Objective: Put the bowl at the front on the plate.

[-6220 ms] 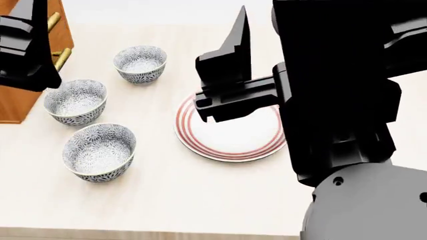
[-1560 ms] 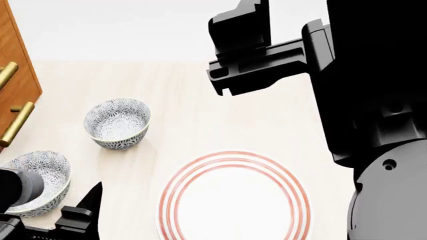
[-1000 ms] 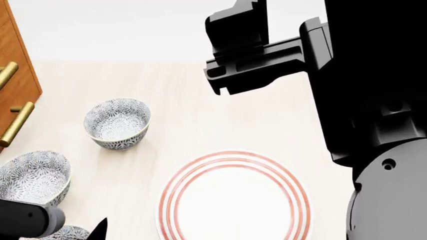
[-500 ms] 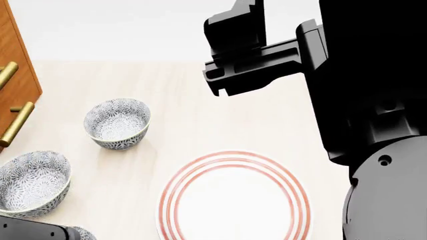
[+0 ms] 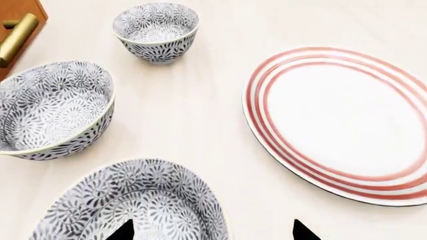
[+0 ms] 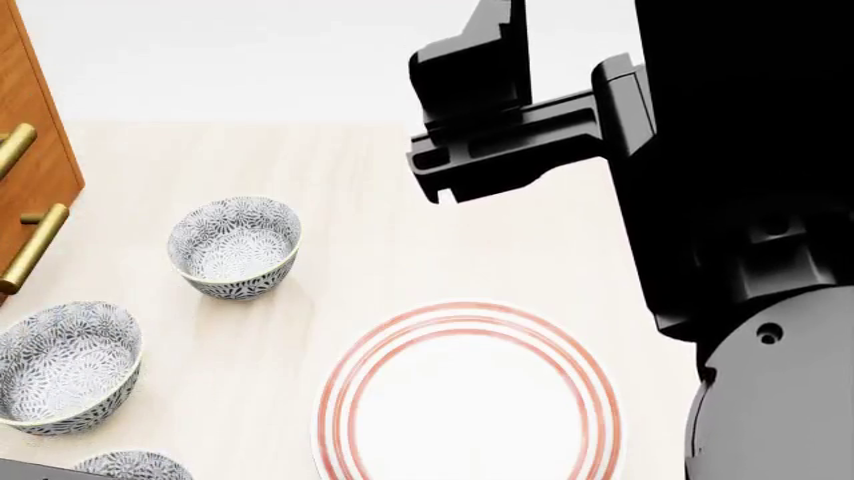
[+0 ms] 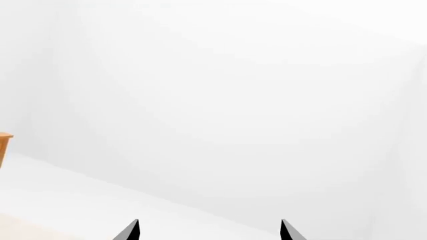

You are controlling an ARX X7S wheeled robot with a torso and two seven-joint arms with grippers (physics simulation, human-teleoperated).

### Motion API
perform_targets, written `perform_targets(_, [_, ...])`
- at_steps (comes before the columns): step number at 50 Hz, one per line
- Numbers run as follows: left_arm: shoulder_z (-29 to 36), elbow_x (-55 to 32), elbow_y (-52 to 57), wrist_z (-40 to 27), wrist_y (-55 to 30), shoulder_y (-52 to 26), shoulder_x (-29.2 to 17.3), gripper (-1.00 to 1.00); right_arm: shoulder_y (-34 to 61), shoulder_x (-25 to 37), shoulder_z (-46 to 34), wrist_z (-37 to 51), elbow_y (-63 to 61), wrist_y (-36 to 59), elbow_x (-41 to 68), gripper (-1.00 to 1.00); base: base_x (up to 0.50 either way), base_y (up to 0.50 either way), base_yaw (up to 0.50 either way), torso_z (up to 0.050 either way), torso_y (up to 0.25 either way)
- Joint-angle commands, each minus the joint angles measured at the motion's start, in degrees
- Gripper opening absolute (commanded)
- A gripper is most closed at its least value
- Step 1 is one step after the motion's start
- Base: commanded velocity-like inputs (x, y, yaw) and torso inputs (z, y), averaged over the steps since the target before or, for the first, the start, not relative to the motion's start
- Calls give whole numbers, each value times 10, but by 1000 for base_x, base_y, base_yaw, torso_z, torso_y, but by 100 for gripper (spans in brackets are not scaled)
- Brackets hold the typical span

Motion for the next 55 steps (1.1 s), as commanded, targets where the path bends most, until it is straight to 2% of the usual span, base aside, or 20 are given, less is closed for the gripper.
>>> perform_targets(1, [12, 30, -12, 20, 14, 23, 0, 100, -5, 1, -2, -1, -3, -5, -2, 100, 0, 0, 0, 0, 0])
perform_targets(36, [49, 85, -51, 51, 39, 50, 3, 100, -15, 4, -12, -17, -10, -17, -14, 100, 0, 0, 0, 0, 0])
perform_targets(55, [55, 87, -65, 61, 47, 59, 3, 100, -13, 6, -15, -16, -13, -22, -10, 100, 0, 0, 0, 0, 0])
